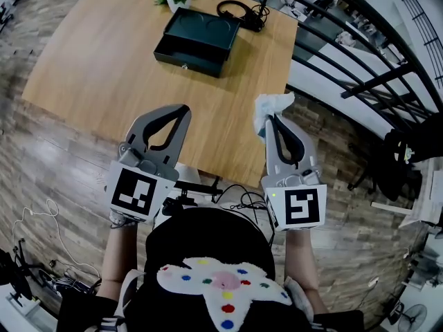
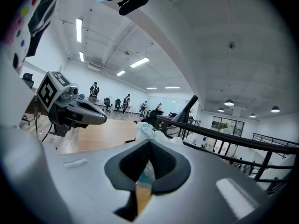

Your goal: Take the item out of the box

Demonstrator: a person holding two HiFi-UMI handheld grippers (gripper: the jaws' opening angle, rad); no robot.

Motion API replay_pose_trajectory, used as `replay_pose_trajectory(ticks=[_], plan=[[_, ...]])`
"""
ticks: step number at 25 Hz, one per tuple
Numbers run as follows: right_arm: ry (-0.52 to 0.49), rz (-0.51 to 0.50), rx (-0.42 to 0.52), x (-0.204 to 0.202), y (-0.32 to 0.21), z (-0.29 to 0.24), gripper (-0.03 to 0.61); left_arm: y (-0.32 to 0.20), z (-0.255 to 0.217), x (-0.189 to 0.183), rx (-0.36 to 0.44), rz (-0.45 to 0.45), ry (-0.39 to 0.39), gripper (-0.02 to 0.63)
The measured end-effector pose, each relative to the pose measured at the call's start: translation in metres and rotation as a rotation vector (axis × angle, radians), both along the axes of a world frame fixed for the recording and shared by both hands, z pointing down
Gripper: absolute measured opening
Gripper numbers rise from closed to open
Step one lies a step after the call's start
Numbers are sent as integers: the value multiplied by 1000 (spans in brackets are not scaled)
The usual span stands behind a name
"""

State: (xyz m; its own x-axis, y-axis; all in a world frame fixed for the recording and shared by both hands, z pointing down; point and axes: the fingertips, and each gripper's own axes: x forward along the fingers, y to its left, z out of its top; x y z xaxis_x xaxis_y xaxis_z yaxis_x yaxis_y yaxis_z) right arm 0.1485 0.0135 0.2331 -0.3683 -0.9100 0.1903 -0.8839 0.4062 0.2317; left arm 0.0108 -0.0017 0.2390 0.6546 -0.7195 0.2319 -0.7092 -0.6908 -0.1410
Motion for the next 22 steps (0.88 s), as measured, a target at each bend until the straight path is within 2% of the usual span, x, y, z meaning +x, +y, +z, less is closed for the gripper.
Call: replay_pose_trajectory(ticks=[22], plan=[[-8, 7, -35, 0, 2, 11, 9, 3, 4, 6, 0, 19, -26, 6]])
